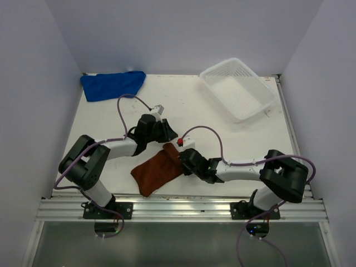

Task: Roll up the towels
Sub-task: Roll the towel

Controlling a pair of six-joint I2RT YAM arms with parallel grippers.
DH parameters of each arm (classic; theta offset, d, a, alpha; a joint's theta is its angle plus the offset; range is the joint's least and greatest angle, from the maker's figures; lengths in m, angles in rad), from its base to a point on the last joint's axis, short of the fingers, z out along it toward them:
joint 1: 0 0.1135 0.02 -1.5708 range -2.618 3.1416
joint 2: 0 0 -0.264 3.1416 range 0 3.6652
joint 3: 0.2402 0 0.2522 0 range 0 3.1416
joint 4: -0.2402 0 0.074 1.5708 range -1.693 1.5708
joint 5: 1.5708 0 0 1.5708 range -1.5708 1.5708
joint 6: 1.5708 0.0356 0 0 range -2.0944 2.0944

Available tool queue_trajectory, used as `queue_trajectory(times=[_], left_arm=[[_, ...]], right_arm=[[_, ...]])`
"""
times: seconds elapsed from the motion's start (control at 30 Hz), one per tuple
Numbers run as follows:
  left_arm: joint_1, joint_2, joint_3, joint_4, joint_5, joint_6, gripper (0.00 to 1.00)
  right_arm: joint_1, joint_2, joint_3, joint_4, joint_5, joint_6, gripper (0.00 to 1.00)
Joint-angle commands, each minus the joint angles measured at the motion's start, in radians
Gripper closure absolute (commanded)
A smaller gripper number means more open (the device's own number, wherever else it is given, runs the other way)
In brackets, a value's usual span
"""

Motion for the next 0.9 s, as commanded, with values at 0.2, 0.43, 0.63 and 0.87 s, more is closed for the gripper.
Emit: queue_trajectory(times=[0.2,0.43,0.63,0.87], left_arm=[[0.004,-0.047,0.063,-0.061,-0.011,0.033,0.68],[0.0,-0.084,0.006,-0.019,0.036,-0.018,0.68],[-0.029,-0.118,-0.034,0.001,0.037,-0.048,0.68],[-0.082,-0.13,-0.095,0.036,0.039,-0.076,0.68]], right_arm=[[0.131,0.093,0.155,-0.176,0.347,-0.162,1.0],[0.237,0.216,0.288,-0.32,0.532,-0.185,1.0],[0.313,0.333,0.41,-0.459,0.654,-0.17,1.0],[0.375,0.452,0.535,-0.61,0.777,-0.144,1.0]])
